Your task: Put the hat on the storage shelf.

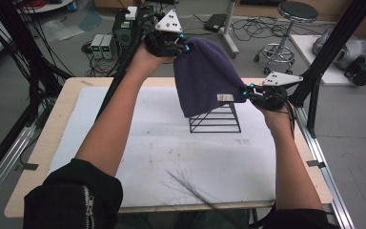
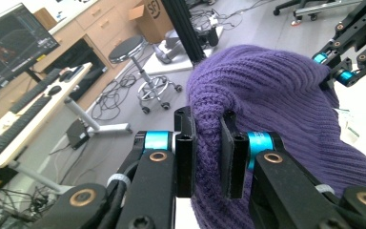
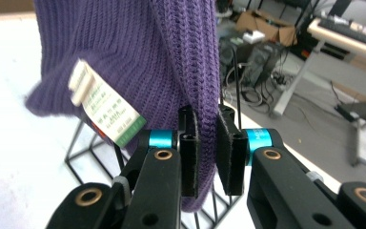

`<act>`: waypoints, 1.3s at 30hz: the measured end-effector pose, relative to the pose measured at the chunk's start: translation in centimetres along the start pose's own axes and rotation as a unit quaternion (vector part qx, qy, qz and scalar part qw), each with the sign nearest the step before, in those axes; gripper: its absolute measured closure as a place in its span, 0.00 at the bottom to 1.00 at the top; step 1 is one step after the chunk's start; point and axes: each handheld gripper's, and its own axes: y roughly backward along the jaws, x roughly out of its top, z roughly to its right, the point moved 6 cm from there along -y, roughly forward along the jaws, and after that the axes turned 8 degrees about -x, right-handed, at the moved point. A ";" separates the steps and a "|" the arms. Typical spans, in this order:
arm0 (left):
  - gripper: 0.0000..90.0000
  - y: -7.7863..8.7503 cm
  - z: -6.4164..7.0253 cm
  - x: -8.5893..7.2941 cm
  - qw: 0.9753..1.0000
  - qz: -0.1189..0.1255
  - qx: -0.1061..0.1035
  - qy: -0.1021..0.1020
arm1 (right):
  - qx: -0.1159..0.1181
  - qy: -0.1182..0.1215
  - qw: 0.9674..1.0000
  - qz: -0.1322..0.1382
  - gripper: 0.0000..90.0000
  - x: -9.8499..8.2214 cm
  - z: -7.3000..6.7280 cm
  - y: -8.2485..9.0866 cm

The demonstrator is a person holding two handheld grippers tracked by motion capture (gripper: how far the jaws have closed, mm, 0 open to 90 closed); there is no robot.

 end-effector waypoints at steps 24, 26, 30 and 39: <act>0.88 -3.4 1.1 -2.1 1.000 -0.011 -0.018 0.015 | -0.011 -0.009 0.999 -0.030 0.92 -3.9 0.3 -0.3; 0.88 -3.4 1.2 -1.8 1.000 -0.014 -0.014 0.011 | -0.012 -0.012 1.000 -0.026 0.90 -3.7 0.1 -0.3; 0.88 -2.5 0.8 -1.3 1.000 -0.007 -0.003 0.007 | -0.013 -0.004 1.000 -0.014 0.87 -2.8 -0.2 -0.2; 0.88 -1.5 0.6 -0.7 1.000 -0.002 0.012 0.004 | -0.027 -0.022 0.999 0.004 0.52 -1.4 -0.4 -0.1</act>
